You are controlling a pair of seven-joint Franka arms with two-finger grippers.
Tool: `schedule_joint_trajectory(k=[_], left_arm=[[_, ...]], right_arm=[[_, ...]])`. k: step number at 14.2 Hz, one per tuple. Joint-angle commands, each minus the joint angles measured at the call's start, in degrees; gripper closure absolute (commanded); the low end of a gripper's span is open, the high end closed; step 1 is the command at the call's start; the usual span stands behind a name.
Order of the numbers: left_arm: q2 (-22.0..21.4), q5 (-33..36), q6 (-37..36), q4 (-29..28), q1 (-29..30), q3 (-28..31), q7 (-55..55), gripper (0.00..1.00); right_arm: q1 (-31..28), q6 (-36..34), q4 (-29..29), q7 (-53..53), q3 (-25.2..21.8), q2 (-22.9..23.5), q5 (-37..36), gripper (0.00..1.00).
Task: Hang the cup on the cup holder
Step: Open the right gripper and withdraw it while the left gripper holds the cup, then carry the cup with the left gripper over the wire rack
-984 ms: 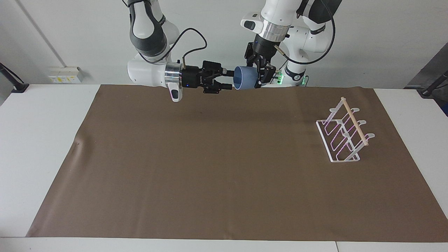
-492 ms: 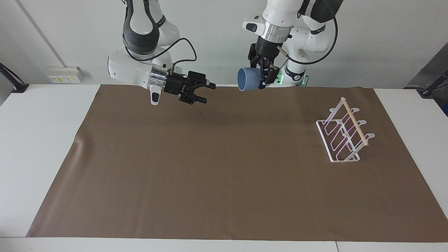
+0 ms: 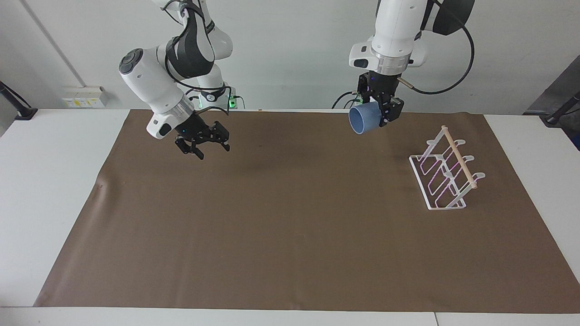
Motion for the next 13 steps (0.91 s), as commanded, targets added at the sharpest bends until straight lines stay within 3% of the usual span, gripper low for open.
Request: schedule_joint_trajectory(k=[1, 5, 9, 13], left_arm=[[-3.09, 8.48, 2.62, -5.55, 2.05, -0.38, 3.04, 1.00], [-0.54, 19.56, 0.07, -5.28, 1.35, -0.47, 6.48, 1.00], [2.01, 23.54, -6.95, -5.11, -1.99, -0.73, 7.01, 1.00], [2.62, 24.94, -9.86, -5.63, -2.26, -0.82, 8.94, 1.00]], right_arm=[[-0.80, -0.08, 4.24, 3.37, 0.62, 1.35, -9.19, 0.00], [-0.89, -3.66, 8.46, 12.69, 0.44, 1.18, -15.70, 0.00], [-5.80, -20.96, 21.54, 12.52, 0.70, 1.79, -17.48, 0.00], [-7.83, -32.40, 29.37, 12.34, 0.35, 1.71, -17.22, 0.00]])
